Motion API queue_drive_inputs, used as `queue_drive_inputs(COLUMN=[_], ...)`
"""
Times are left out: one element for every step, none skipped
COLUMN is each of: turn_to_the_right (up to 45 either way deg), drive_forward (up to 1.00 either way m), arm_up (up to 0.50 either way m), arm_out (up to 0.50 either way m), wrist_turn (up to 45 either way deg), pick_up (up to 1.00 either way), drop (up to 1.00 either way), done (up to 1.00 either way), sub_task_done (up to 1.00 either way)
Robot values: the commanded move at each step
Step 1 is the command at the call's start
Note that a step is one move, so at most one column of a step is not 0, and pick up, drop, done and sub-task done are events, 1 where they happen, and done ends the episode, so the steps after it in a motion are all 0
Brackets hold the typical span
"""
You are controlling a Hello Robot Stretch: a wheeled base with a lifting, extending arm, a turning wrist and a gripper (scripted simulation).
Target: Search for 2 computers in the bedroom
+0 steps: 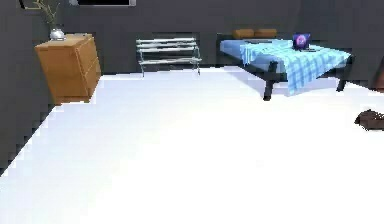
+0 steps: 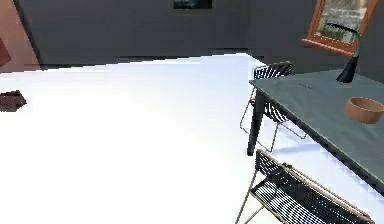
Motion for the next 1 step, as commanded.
queue_drive_inputs(turn_to_the_right=[30.0], drive_forward=[0.00], arm_up=[0.00], arm_out=[0.00], wrist_turn=[0.0], pick_up=[0.00], drop=[0.00], done=[0.00], sub_task_done=[0.00])
